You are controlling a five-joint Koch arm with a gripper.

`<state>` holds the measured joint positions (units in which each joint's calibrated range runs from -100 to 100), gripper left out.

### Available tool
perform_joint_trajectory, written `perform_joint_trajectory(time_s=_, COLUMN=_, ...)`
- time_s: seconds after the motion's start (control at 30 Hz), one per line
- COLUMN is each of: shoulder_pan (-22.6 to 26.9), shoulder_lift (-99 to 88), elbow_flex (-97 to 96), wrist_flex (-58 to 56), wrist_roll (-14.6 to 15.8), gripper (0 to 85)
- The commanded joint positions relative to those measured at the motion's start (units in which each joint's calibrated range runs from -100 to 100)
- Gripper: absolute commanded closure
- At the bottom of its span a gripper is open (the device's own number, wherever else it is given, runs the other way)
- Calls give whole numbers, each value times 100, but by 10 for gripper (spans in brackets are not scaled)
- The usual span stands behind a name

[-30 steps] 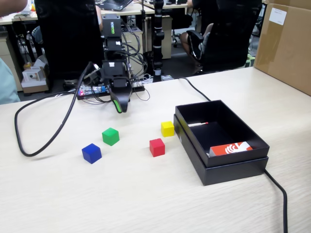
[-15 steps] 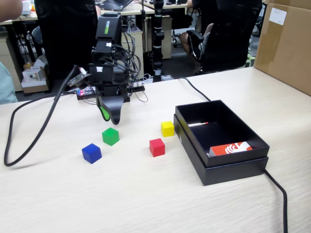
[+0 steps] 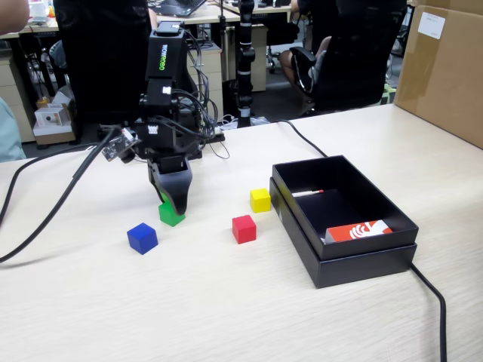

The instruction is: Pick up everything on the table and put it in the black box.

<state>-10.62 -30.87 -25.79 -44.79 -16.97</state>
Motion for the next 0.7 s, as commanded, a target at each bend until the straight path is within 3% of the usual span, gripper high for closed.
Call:
perform_joint_trajectory(time_s=0.0, shoulder_pan=-34, shoulder_lift=121, elbow_flex=494, wrist_flex=-52, wrist_roll=34, gripper=476)
perform_joint_trajectory(time_s=0.17, shoulder_pan=-34, shoulder_lift=213, elbow_flex=702, wrist_flex=-52, wrist_roll=186, gripper=701)
perform_joint_trajectory(time_s=0.3, shoulder_pan=-20, shoulder_lift=75, elbow_flex=702, wrist_flex=-61, wrist_roll=259, gripper=786)
perform_joint_trajectory(time_s=0.4, shoulder_pan=78, shoulder_lift=-441, elbow_flex=756, wrist_flex=-398, wrist_roll=332, gripper=786)
perform_joint_trajectory(time_s=0.5, shoulder_pan=449, shoulder_lift=-1520, elbow_flex=847, wrist_flex=-1020, wrist_roll=591, gripper=785)
perform_joint_trajectory(time_s=0.57, shoulder_pan=1162, shoulder_lift=-2495, elbow_flex=1282, wrist_flex=-1814, wrist_roll=1104, gripper=785)
perform_joint_trajectory(time_s=0.67, shoulder_pan=1758, shoulder_lift=-2690, elbow_flex=1781, wrist_flex=-2229, wrist_roll=1499, gripper=785)
